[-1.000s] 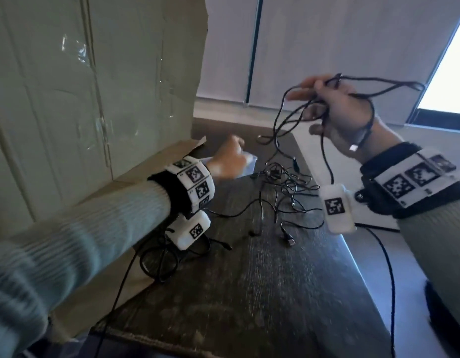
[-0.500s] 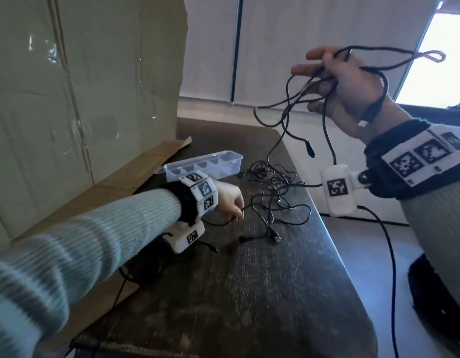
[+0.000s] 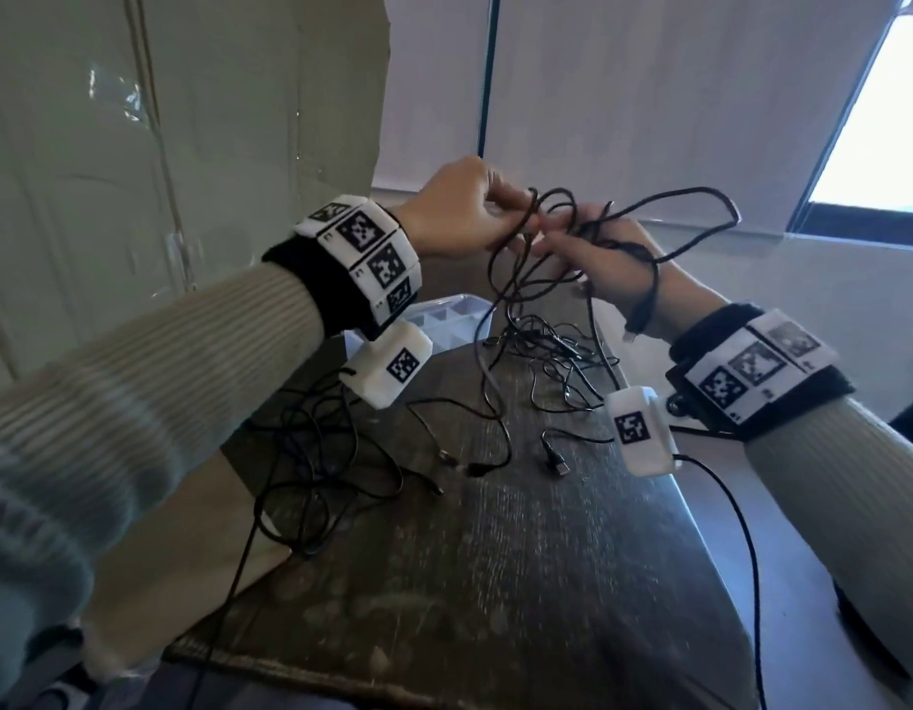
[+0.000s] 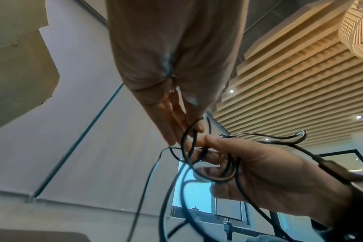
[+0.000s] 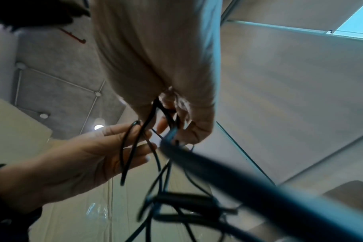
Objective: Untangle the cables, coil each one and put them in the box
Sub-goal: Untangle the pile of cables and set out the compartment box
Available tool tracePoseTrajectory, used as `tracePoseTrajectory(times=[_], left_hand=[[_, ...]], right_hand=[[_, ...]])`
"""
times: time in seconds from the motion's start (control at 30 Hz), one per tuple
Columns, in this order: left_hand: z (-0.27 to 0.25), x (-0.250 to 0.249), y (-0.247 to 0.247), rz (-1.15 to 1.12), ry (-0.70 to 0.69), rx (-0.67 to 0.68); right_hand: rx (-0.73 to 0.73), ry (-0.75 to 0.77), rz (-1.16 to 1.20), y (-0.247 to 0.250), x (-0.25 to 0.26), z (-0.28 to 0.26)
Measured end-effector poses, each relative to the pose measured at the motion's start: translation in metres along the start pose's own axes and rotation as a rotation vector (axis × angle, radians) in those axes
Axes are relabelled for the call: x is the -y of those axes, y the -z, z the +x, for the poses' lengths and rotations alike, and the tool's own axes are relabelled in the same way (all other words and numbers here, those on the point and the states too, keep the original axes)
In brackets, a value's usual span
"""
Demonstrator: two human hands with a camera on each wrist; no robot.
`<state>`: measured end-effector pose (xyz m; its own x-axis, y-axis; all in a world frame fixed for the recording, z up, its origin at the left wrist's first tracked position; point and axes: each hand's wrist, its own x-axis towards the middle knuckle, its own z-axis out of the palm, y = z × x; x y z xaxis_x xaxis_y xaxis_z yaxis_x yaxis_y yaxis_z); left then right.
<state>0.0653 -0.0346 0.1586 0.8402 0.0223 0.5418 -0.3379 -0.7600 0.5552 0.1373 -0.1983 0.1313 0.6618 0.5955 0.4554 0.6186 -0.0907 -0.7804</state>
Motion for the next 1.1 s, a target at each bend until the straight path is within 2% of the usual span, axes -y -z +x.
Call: tracePoseTrajectory(times=[0.07, 0.13, 0.2, 0.27, 0.3, 0.4, 0.5, 0.6, 0.67, 0.8, 0.9, 1.03, 1.1], left_hand=[[0.000, -0.002, -0.004, -0.135, 0.012, -0.057], [-0.002, -0.005, -0.014, -0.155, 0.040, -0.126], [-0.010, -0.003, -0.025, -0.121, 0.172, -0.106], [-0.025, 0.006, -0.037, -0.254, 0.344, 0.100], [-0.033, 0.014, -0.044, -0.355, 0.379, 0.212], [-0.048, 0.032, -0.061, -0.431, 0.378, 0.484], [-0.052, 0.030, -0.068, -0.321, 0.326, 0.600], [-0.047, 0.027, -0.064, -0.254, 0.266, 0.502], [-0.044, 0.030, -0.051, -0.253, 0.305, 0.442], [-0.041, 0.044, -0.011, -0.070, 0.413, 0.402], [-0.037, 0.054, 0.021, 0.019, 0.436, 0.302], [-0.029, 0.061, 0.053, -0.078, 0.418, 0.138], [-0.024, 0.059, 0.064, -0.143, 0.401, -0.005]], right_hand=[[-0.060, -0.034, 0.104, 0.006, 0.003, 0.007], [-0.104, -0.064, 0.197, 0.011, 0.008, 0.013], [-0.135, -0.067, 0.265, 0.014, 0.014, 0.017], [-0.160, -0.064, 0.321, 0.015, 0.019, 0.018], [-0.170, -0.062, 0.343, 0.016, 0.021, 0.019], [-0.161, -0.033, 0.386, 0.018, 0.029, 0.018], [-0.136, -0.028, 0.389, 0.020, 0.032, 0.021], [-0.158, -0.049, 0.387, 0.022, 0.030, 0.026], [-0.168, -0.054, 0.361, 0.023, 0.025, 0.029], [-0.148, -0.106, 0.206, 0.029, 0.005, 0.033], [-0.101, -0.171, 0.184, 0.037, -0.012, 0.035], [-0.057, -0.210, 0.177, 0.030, -0.029, 0.037], [-0.042, -0.248, 0.169, 0.020, -0.034, 0.040]])
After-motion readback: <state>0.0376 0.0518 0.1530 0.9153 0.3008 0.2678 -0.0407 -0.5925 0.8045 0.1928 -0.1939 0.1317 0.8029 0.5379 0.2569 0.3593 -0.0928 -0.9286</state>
